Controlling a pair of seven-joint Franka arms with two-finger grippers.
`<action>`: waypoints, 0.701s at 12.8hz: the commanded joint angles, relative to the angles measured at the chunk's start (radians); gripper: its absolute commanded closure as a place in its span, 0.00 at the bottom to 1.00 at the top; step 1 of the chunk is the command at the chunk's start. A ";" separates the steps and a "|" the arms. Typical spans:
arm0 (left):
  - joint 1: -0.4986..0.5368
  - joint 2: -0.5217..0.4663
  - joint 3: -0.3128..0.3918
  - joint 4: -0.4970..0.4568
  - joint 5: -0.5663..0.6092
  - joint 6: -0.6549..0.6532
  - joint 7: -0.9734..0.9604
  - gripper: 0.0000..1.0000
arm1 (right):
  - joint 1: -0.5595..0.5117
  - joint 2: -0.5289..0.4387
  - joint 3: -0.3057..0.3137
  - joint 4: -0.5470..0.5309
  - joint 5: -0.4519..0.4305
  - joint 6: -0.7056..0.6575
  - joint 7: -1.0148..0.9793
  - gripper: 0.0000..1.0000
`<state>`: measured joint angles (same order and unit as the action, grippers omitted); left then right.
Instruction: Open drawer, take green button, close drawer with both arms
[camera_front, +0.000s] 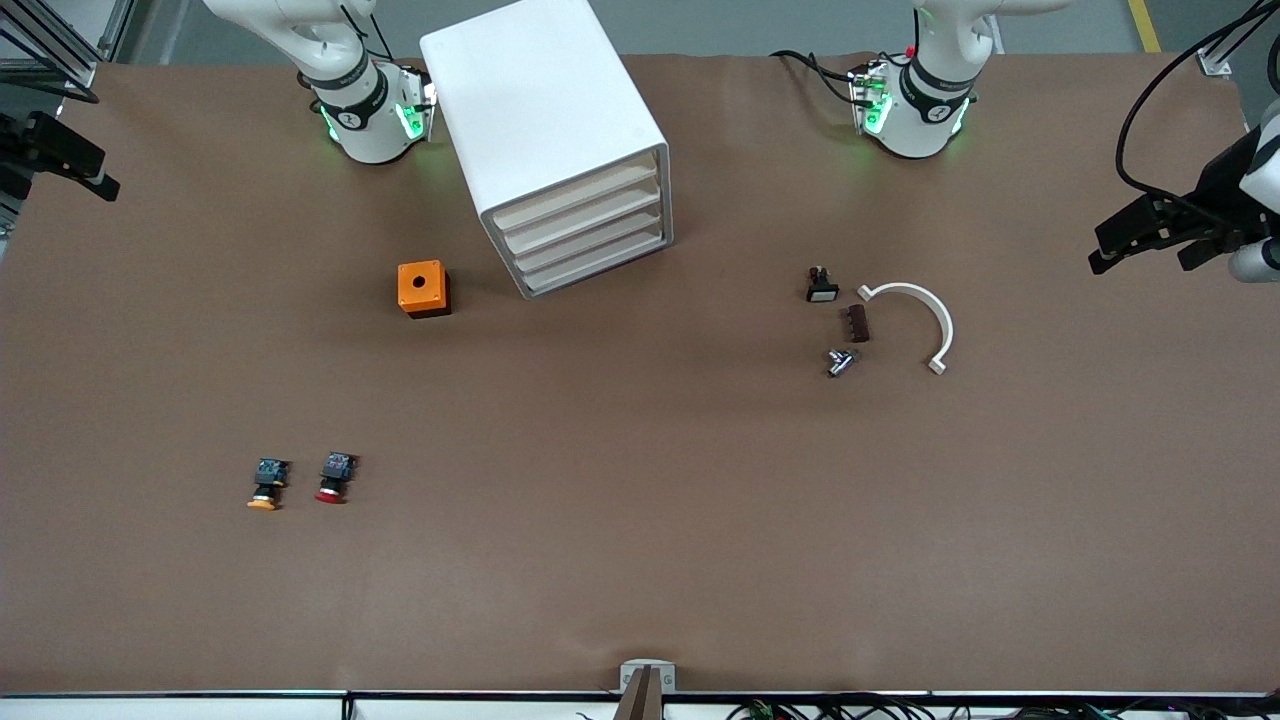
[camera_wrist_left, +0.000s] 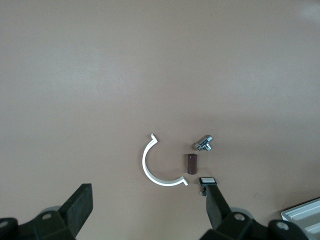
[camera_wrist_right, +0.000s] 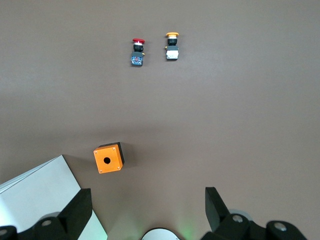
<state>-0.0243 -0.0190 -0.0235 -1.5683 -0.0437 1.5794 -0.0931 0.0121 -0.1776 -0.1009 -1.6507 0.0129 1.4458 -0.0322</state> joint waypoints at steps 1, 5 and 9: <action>0.041 0.017 0.008 0.017 0.012 -0.015 0.030 0.00 | -0.015 -0.017 0.012 -0.012 -0.008 -0.005 -0.014 0.00; 0.087 0.073 0.010 0.014 0.010 -0.013 0.029 0.00 | -0.014 -0.017 0.015 -0.012 -0.010 0.004 -0.014 0.00; 0.101 0.184 0.010 0.014 0.010 -0.013 0.027 0.00 | -0.014 -0.019 0.013 -0.011 -0.011 0.038 -0.014 0.00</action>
<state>0.0768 0.1053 -0.0116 -1.5732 -0.0436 1.5770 -0.0802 0.0121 -0.1777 -0.0975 -1.6506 0.0125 1.4691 -0.0329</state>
